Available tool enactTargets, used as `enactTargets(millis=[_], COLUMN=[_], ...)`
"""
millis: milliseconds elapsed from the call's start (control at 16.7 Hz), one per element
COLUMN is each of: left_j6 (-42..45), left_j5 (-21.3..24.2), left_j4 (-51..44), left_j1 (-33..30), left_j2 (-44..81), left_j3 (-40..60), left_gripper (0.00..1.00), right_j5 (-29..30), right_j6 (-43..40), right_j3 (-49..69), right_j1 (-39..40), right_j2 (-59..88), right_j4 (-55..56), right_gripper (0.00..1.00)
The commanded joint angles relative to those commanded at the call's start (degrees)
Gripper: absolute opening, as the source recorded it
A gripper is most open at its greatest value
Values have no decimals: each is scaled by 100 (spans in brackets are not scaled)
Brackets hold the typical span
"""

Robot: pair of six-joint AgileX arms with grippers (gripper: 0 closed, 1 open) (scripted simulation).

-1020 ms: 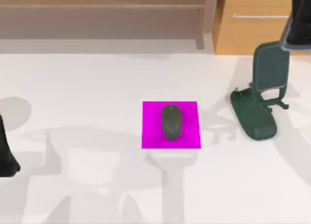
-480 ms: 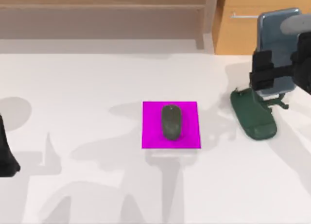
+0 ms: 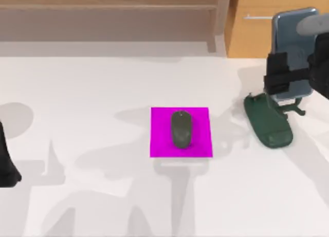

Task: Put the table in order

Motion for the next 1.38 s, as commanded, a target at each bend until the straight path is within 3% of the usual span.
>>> enactTargets(millis=[540, 1380], left_j6=[0, 0], left_j5=[0, 0], left_j4=[0, 0], left_j1=[0, 0], left_j2=[0, 0], left_j3=[0, 0], left_gripper=[100, 100], right_j5=[0, -44], right_j6=[0, 13], right_j3=[0, -341], right_j1=[0, -18], right_j2=[0, -565], right_j4=[0, 108], right_gripper=[98, 100])
